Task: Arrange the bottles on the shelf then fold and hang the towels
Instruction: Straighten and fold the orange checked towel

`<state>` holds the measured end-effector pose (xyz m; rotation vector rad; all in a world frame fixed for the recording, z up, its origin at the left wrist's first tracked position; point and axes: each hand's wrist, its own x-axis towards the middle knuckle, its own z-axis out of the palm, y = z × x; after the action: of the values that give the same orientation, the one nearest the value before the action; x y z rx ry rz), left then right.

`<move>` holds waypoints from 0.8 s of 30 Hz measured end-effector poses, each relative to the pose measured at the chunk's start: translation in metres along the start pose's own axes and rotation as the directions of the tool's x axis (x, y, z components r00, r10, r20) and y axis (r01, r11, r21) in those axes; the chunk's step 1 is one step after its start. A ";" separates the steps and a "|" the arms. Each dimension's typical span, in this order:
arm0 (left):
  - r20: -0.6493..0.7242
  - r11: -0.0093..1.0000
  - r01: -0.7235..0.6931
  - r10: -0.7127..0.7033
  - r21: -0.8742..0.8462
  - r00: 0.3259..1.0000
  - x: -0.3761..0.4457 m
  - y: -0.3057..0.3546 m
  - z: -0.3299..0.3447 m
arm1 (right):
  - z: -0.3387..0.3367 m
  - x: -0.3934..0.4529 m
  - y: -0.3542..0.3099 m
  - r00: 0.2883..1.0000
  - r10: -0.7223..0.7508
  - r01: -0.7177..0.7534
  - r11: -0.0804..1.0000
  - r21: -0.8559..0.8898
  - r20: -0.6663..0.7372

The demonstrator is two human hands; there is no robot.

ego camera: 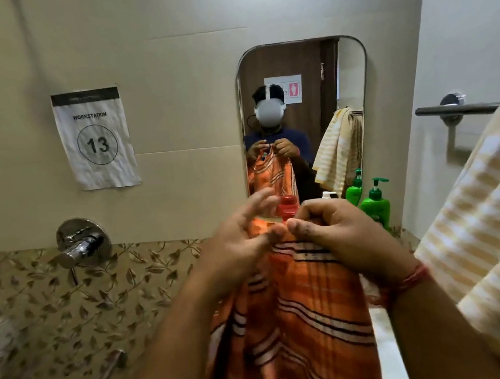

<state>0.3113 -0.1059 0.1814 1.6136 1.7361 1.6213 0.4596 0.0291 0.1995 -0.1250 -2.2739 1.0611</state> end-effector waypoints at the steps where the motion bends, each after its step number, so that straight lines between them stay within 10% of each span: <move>1: 0.094 1.000 -0.016 0.016 -0.008 0.995 0.002 0.001 0.005 | 0.005 0.004 -0.003 1.000 -0.020 0.020 1.000 -0.002 0.000; 6: -0.136 0.999 0.000 -0.007 -0.051 0.991 0.005 -0.007 -0.004 | -0.001 0.003 0.004 0.999 0.045 -0.043 0.998 0.056 -0.031; 10: -0.607 0.999 0.032 -0.005 0.034 0.795 0.004 -0.016 -0.033 | -0.021 -0.010 0.015 0.991 0.093 -0.086 0.994 0.070 -0.093; 12: -0.544 0.992 0.059 0.014 0.116 0.839 0.002 -0.012 -0.032 | -0.021 -0.009 0.013 0.992 0.080 -0.074 0.995 0.060 -0.096; 14: -0.245 0.997 0.033 -0.015 0.068 0.969 0.003 -0.003 -0.017 | -0.014 -0.003 0.005 0.998 0.043 -0.041 0.999 0.030 -0.036; 17: 0.136 0.997 0.040 -0.031 -0.061 0.990 0.006 0.007 0.004 | 0.001 0.007 -0.003 0.999 -0.033 0.033 0.999 -0.037 -0.003; 24: -0.220 0.982 -0.001 -0.042 -0.191 0.975 0.003 -0.008 -0.006 | -0.015 -0.003 0.008 0.983 0.087 -0.113 0.981 0.157 0.163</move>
<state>0.3015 -0.1044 0.1780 1.3665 1.6320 1.9568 0.4698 0.0433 0.1998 -0.0919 -2.3252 1.3498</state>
